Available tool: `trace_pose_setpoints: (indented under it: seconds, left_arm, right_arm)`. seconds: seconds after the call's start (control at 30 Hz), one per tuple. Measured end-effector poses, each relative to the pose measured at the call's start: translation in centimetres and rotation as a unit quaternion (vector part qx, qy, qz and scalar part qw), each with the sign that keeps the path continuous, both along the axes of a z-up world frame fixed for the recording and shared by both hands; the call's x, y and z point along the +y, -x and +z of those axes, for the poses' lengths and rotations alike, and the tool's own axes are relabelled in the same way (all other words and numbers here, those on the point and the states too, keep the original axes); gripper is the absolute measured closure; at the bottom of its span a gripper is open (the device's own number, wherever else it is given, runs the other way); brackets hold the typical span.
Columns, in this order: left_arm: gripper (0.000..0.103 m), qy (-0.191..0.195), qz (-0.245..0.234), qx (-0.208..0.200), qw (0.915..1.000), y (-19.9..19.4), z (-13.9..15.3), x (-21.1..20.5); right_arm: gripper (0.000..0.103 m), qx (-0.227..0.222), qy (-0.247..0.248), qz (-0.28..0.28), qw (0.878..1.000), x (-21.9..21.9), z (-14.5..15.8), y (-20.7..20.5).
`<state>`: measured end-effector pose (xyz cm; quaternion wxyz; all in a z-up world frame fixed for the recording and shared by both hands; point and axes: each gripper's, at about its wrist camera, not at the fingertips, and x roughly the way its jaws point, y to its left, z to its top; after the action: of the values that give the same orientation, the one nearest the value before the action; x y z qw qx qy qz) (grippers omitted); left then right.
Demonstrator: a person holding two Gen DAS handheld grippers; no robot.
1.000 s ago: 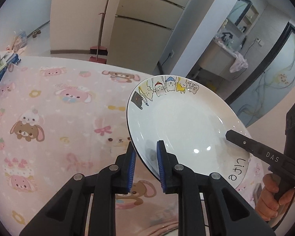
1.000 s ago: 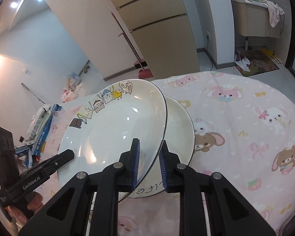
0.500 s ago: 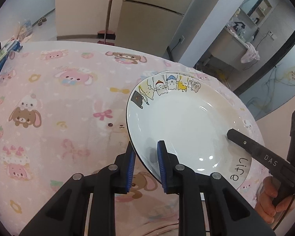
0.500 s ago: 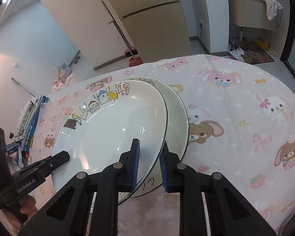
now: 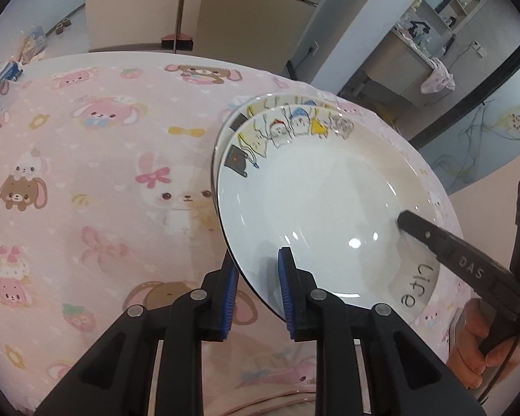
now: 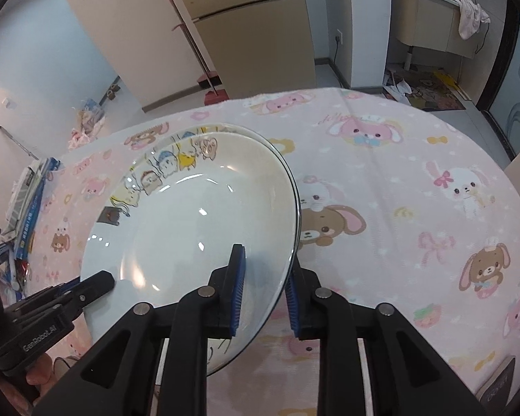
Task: Organize plates and bowls
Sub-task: 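Lower the cartoon plate onto the plate stack and open both grippers, then raise both grippers and move them toward the pink bowl stack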
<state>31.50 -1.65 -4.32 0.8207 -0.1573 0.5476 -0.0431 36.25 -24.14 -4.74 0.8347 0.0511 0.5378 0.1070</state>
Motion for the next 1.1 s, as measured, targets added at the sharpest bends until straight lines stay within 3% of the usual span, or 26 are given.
trace_pose_setpoints:
  seconds: [0.17, 0.47, 0.67, 0.7, 0.77, 0.8, 0.9, 1.1]
  left_arm:
    - [0.078, -0.011, 0.000, -0.001, 0.9999, 0.1, -0.1, -0.4]
    - [0.077, 0.005, 0.003, 0.006, 1.0000, 0.0, -0.3, -0.2]
    - [0.076, -0.024, -0.005, -0.007, 0.9997, 0.2, 0.3, -0.7]
    - [0.073, -0.042, -0.004, -0.020, 0.9989, 0.4, 0.7, -0.8]
    - [0.042, -0.071, 0.006, -0.048, 0.9963, 0.7, 1.6, -0.8]
    - [0.038, -0.068, 0.007, -0.056, 0.9961, 0.8, 1.9, -0.7]
    - [0.036, -0.046, 0.005, -0.077, 0.9960, 1.2, 3.1, -0.2]
    - [0.021, -0.088, 0.005, -0.148, 0.9851, 2.9, 6.7, -0.2]
  right_arm:
    - [0.080, -0.004, 0.022, -0.004, 1.000, 0.3, -0.3, 0.1]
    - [0.081, -0.016, 0.053, 0.007, 0.998, 1.1, -0.2, 0.3]
    - [0.080, -0.013, 0.043, 0.008, 0.999, 0.9, -0.1, 0.2]
    - [0.080, -0.011, 0.038, 0.007, 0.999, 0.8, -0.1, 0.2]
    - [0.080, -0.005, 0.024, 0.006, 1.000, 0.4, 0.0, 0.1]
    - [0.076, -0.002, 0.013, 0.007, 1.000, 0.2, 0.1, 0.0]
    - [0.061, 0.011, -0.017, 0.000, 1.000, -0.6, 0.2, -0.2]
    - [0.055, -0.002, -0.029, -0.017, 0.999, -1.8, 1.5, -0.1]
